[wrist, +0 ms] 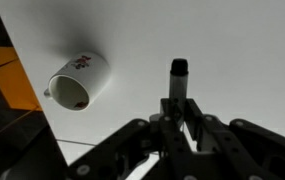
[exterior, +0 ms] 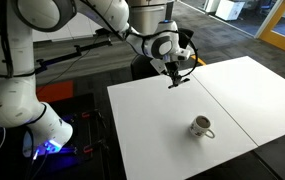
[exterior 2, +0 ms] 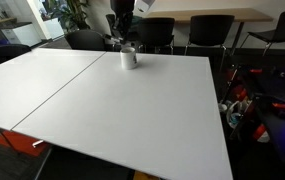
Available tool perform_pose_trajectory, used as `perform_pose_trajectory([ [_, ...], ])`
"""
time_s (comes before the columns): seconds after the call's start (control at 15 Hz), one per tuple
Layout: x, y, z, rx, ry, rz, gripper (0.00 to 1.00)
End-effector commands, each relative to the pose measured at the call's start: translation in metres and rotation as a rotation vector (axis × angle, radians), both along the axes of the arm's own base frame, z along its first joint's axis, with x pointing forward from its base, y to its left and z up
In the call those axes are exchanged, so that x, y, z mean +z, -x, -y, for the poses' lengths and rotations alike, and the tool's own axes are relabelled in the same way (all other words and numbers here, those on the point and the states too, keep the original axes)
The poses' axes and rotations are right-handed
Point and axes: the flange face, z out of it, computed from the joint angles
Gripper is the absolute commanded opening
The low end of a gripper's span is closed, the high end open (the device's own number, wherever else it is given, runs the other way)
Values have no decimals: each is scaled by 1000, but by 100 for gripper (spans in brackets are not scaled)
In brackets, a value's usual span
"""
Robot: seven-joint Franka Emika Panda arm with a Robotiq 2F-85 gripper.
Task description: Pick the marker and put it in the cup
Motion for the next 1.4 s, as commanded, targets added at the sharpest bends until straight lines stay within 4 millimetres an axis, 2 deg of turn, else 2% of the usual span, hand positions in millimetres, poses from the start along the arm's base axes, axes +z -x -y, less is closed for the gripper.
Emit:
perform_pose_trajectory([
  [0.0, 7, -13, 8, -115, 97, 120, 5],
  [0.33, 8, -19, 42, -275, 245, 247, 5],
  [0.6, -3, -24, 66, -353, 359, 346, 5],
  [1.07, -33, -31, 79, -442, 455, 572, 5],
  [1.33, -45, -32, 79, -521, 496, 683, 5],
])
